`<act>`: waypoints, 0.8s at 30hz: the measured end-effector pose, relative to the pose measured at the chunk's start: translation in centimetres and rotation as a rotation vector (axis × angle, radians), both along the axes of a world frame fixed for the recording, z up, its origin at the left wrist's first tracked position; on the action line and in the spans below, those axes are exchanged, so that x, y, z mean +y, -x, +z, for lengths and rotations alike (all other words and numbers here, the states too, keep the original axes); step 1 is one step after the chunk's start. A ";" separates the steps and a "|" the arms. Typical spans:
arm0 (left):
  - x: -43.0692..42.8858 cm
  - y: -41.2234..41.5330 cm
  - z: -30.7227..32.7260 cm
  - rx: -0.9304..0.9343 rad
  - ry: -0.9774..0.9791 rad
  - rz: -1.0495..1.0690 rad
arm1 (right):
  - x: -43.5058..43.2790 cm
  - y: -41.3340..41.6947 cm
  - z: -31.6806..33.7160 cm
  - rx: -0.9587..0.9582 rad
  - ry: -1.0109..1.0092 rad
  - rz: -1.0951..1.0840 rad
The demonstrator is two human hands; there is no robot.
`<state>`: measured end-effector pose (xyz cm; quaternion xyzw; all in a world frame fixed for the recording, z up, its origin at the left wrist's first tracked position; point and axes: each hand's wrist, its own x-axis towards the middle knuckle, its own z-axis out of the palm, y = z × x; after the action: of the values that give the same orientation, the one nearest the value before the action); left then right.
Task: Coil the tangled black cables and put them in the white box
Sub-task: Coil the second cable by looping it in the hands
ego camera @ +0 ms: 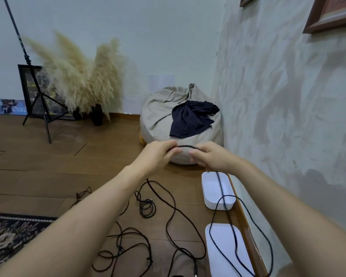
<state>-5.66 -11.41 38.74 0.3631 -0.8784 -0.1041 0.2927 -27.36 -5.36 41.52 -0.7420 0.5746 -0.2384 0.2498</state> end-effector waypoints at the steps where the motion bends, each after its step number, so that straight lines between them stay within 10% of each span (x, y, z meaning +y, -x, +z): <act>1: -0.4 -0.8 -0.4 0.004 -0.078 0.014 | -0.1 0.4 0.3 0.028 0.106 -0.048; 4: -2.2 -4.1 -2.0 0.023 -0.280 0.131 | -0.3 3.8 0.9 0.060 0.274 -0.266; 7: -3.1 -5.7 -1.6 0.155 -0.367 0.138 | 0.5 6.2 0.4 0.150 -0.070 -0.268; 13: -0.5 -1.6 1.2 0.027 -0.117 0.013 | 1.0 1.7 0.2 -0.203 -0.254 -0.038; 24: -2.1 -3.9 -2.5 0.038 -0.429 0.093 | 0.0 5.1 2.0 0.167 0.244 -0.406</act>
<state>-1.75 -13.48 36.29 0.4552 -0.8127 -0.2819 0.2298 -32.43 -5.39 43.54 -0.6530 0.6976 -0.2892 0.0570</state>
